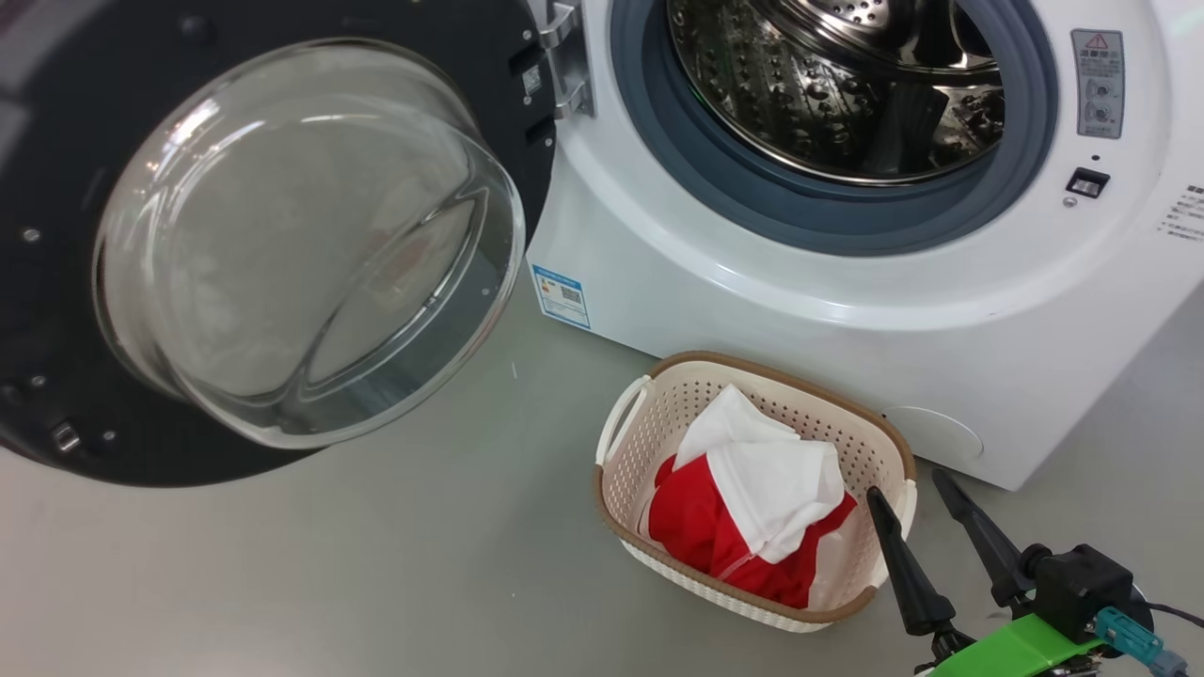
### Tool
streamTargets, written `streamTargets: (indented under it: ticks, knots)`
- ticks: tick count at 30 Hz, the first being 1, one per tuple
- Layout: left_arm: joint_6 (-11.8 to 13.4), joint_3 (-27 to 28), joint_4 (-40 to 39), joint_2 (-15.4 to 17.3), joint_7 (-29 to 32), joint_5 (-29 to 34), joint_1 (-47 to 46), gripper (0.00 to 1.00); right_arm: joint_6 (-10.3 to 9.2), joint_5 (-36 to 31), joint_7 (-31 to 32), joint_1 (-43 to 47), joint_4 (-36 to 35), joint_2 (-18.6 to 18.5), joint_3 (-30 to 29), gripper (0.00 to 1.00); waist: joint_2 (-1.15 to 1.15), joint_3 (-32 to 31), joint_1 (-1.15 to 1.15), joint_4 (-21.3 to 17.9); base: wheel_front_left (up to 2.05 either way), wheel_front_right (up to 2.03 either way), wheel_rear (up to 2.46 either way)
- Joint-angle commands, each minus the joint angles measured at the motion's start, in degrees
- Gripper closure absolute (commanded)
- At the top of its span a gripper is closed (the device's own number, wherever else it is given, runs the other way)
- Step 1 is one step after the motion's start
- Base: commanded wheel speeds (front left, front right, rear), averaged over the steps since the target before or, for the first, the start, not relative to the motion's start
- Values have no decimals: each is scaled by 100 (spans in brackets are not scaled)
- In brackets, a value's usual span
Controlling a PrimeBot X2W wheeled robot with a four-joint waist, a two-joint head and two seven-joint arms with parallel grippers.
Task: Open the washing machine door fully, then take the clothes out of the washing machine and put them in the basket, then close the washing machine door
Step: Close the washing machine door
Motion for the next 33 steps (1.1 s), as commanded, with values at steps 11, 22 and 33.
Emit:
streamTargets:
  ticks: [11,22,33]
  knots:
    - [-37,358,2841,2132,-2,-1159,-1781,100,36,-87,-37,-227,-206,-64,152,0,0,286,0,-417,0,0,0]
    - [-38,-351,4888,2978,1856,-2664,-2648,100,36,-107,-37,-362,-241,-201,165,0,0,573,0,-511,0,0,0]
    - [-38,-548,5196,3115,3846,-3780,-2599,100,36,-135,-37,-402,-265,-240,153,0,0,703,0,-510,0,0,0]
